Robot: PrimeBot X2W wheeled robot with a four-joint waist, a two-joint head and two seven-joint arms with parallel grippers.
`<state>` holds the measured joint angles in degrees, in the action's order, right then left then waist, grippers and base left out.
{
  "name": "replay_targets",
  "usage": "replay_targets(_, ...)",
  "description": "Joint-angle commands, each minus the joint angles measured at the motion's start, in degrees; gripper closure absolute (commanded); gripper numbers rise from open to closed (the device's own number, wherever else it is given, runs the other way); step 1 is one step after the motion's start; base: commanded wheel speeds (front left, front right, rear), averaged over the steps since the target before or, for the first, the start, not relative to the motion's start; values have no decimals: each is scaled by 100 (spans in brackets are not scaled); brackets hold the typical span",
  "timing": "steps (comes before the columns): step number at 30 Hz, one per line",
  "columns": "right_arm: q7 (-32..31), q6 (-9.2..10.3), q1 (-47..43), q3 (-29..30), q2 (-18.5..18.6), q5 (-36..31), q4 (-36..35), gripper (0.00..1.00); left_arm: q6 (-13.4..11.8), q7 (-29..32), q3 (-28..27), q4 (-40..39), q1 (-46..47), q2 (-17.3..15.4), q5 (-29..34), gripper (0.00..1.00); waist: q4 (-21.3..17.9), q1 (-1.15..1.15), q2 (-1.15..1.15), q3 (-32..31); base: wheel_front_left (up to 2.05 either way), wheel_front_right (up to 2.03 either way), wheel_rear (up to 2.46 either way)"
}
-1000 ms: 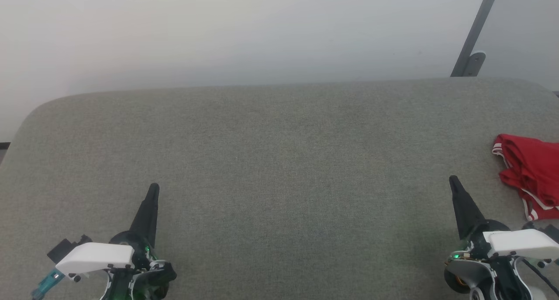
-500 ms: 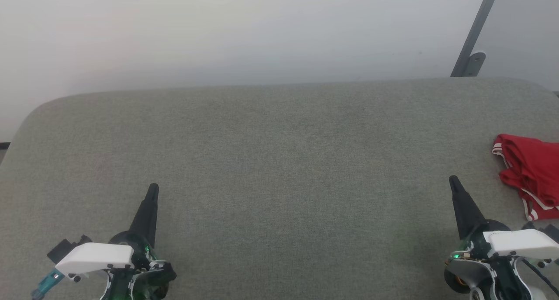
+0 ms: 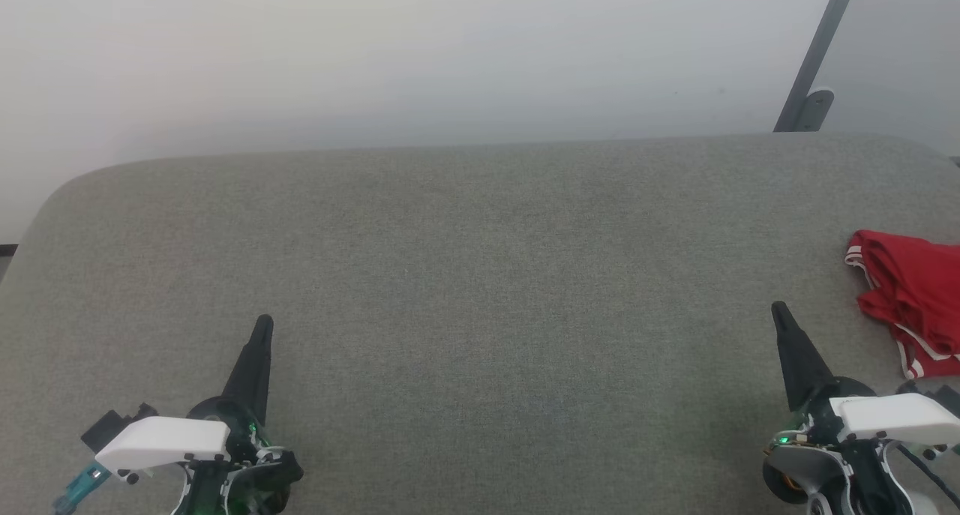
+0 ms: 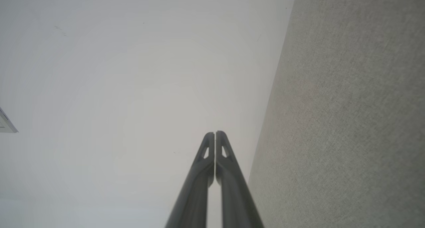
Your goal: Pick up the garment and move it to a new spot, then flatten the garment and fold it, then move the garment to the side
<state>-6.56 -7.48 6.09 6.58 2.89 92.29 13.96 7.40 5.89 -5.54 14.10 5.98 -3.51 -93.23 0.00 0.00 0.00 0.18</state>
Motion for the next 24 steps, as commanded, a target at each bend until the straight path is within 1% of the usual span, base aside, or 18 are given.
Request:
replay_targets(1,-13,-2,32,7,-22,19,17,100,16,8,-19,-2,47,-5,20,100,0,0,0,0,0,0,0)
replay_targets(24,-15,-2,32,7,-22,17,18,100,16,35,-44,0,51,14,42,100,0,0,0,0,0,0,0)
